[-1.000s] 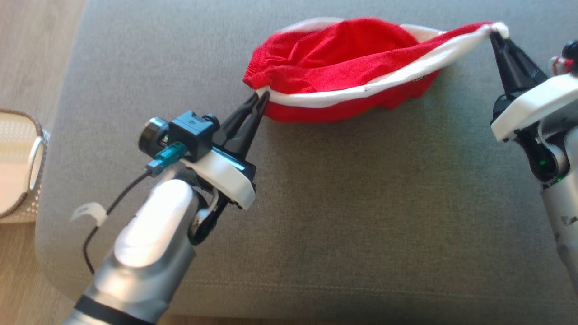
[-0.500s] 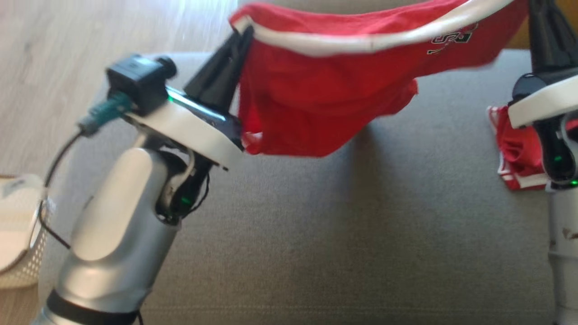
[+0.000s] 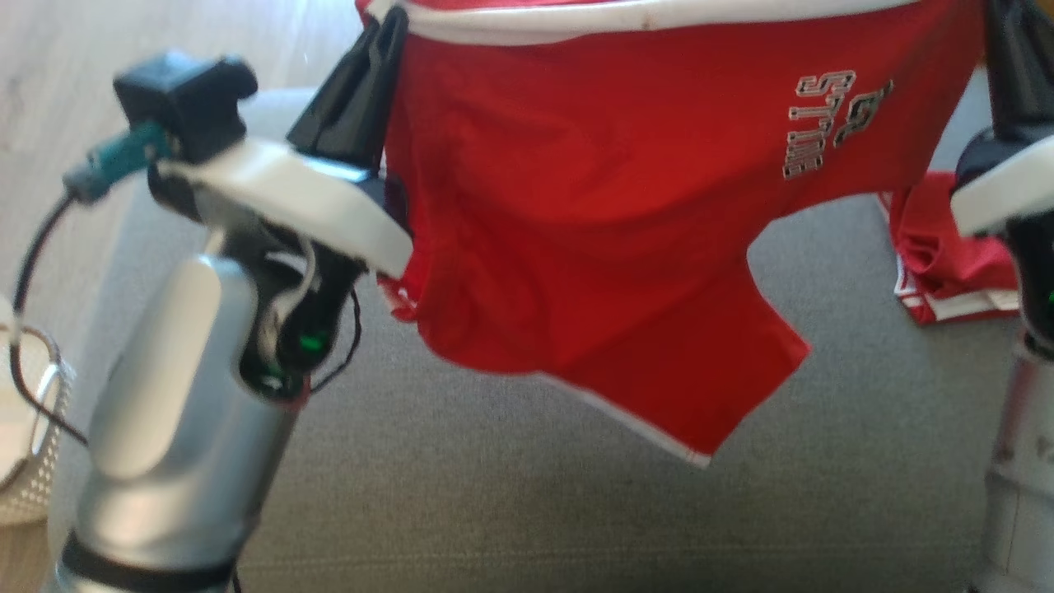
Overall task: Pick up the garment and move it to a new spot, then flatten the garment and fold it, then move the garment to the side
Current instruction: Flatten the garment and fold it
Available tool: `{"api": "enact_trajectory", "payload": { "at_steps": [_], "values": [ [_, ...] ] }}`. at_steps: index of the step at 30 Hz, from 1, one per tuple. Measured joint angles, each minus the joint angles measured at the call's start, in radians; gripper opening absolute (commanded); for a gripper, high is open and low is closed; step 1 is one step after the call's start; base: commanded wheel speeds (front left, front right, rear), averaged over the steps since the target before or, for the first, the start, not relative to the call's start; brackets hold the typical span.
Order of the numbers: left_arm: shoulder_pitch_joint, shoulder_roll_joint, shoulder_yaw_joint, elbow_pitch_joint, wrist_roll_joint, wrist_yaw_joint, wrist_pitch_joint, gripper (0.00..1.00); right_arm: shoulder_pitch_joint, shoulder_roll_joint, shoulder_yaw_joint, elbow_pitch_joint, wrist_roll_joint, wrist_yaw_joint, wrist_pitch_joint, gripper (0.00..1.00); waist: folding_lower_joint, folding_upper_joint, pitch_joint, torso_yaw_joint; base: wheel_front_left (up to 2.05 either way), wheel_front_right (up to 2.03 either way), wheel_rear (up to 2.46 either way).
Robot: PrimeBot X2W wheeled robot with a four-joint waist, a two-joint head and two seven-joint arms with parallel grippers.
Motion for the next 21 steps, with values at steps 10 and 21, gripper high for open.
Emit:
{"api": "enact_trajectory", "payload": {
  "at_steps": [10,21],
  "values": [
    [-0.450,-0.026,0.095,0.263,-0.060,-0.029,0.045,0.00,-0.481,0.011,0.060,0.217,0.033,0.000,-0.007,0.00,0.0000,0.0000,0.238,-0.016,0.00,0.00,0.00],
    [-0.782,-0.095,0.161,0.672,-0.045,-0.132,-0.250,0.00,-0.825,0.004,0.115,0.696,0.064,0.000,-0.328,0.00,0.0002,-0.0001,0.505,-0.046,0.00,0.00,0.00]
  ]
}}
